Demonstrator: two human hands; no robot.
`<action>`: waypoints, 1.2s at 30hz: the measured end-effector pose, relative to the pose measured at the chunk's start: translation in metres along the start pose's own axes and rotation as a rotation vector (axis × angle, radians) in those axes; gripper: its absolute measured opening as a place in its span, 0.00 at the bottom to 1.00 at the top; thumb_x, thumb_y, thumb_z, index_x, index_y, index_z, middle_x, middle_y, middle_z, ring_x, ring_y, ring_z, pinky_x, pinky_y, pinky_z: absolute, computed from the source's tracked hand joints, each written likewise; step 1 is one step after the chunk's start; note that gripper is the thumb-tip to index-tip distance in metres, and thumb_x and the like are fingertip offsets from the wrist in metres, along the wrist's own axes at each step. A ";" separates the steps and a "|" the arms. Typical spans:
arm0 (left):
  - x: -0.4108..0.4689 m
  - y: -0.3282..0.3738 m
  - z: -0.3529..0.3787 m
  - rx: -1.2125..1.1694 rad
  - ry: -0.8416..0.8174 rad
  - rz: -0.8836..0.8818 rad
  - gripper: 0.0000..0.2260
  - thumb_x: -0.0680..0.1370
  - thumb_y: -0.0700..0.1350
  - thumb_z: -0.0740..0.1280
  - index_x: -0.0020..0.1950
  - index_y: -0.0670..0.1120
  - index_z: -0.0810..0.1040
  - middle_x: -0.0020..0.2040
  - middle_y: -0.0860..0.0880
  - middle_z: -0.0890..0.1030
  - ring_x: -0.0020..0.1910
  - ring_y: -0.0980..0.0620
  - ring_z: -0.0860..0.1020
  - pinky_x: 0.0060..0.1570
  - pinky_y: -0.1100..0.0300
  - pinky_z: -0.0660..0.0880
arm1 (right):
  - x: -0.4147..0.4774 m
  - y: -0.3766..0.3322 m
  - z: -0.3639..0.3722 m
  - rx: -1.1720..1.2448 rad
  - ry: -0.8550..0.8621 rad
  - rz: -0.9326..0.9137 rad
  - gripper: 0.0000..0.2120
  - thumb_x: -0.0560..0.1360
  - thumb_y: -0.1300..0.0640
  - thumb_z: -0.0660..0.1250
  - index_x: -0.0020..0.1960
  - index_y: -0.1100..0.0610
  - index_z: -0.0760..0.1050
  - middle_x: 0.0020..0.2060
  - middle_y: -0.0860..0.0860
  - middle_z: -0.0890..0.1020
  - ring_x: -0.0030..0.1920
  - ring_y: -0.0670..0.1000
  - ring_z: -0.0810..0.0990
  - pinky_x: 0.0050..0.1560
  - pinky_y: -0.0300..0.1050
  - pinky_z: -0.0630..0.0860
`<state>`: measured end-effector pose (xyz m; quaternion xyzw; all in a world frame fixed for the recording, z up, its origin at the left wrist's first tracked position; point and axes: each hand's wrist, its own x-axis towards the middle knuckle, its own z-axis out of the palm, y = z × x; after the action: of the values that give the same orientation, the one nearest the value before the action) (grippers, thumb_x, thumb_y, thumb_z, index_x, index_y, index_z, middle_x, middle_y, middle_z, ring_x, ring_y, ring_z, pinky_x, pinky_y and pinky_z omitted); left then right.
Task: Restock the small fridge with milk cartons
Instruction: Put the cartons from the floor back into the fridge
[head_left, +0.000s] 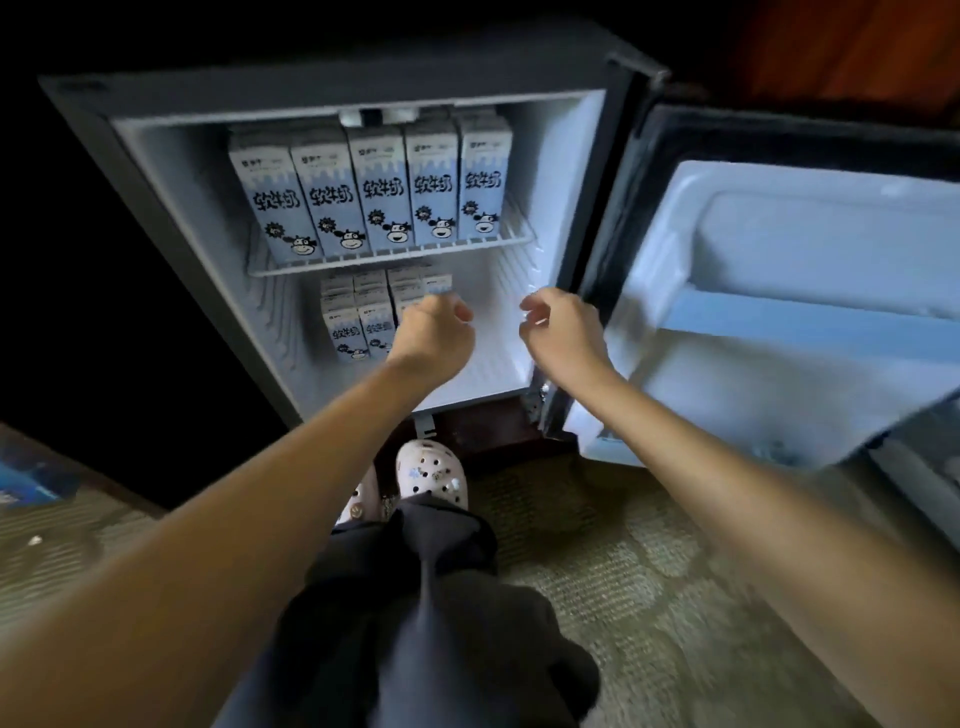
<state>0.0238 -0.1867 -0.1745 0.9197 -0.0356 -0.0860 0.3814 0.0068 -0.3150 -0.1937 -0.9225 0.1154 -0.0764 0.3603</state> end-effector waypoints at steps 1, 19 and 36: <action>-0.015 0.015 0.001 -0.005 0.002 0.018 0.14 0.78 0.37 0.57 0.59 0.42 0.77 0.59 0.43 0.77 0.57 0.44 0.76 0.52 0.60 0.72 | -0.016 0.002 -0.020 0.017 0.024 -0.001 0.13 0.74 0.64 0.61 0.56 0.61 0.77 0.54 0.56 0.81 0.57 0.56 0.78 0.57 0.45 0.72; -0.306 0.132 0.217 0.143 -0.567 0.412 0.13 0.77 0.38 0.59 0.60 0.40 0.78 0.61 0.42 0.79 0.59 0.44 0.77 0.54 0.62 0.70 | -0.380 0.199 -0.188 -0.050 0.296 0.537 0.12 0.76 0.62 0.60 0.57 0.60 0.76 0.53 0.57 0.80 0.54 0.56 0.77 0.45 0.36 0.65; -0.455 0.077 0.307 0.427 -1.089 0.507 0.12 0.78 0.35 0.58 0.56 0.39 0.78 0.58 0.41 0.78 0.56 0.42 0.77 0.54 0.54 0.74 | -0.593 0.311 -0.064 0.179 -0.093 1.133 0.28 0.69 0.65 0.66 0.68 0.53 0.67 0.69 0.53 0.70 0.62 0.43 0.75 0.63 0.51 0.70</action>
<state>-0.4801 -0.3950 -0.2731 0.7631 -0.4572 -0.4392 0.1256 -0.6273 -0.4194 -0.3940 -0.6851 0.5687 0.1597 0.4263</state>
